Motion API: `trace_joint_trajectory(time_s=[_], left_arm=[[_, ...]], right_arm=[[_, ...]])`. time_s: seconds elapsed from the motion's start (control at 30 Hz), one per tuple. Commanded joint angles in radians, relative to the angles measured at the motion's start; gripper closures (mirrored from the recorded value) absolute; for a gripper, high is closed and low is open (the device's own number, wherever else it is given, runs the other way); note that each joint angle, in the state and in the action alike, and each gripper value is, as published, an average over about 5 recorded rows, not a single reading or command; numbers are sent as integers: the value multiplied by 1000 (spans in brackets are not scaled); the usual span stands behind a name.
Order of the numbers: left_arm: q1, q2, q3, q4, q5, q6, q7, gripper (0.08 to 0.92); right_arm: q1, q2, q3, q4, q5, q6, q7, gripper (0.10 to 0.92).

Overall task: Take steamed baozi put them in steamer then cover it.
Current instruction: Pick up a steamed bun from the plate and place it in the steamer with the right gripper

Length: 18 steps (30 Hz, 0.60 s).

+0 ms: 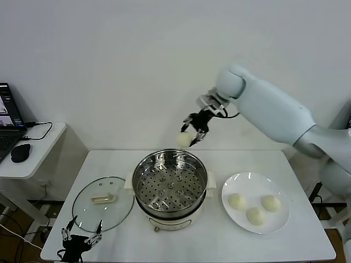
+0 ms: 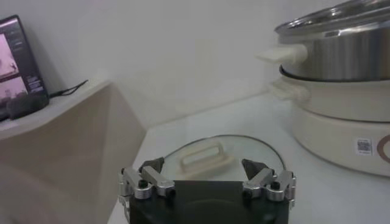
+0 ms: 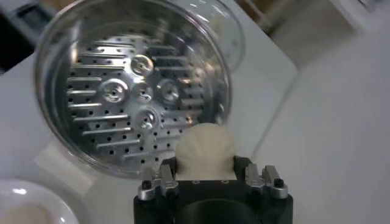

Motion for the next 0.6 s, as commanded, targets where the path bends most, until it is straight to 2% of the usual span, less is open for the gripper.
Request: trace_joint_trajectory(time_s=[0.03,0.6], left_arm=[[8,-6,1,6,2,1,-1,177],[16,-27,-2,-1,22,18,-5,177]], right_arm=[[4,73,-23,68,-234,255,-10,448],[-40,127,-38,47,-405,275,-4,448]])
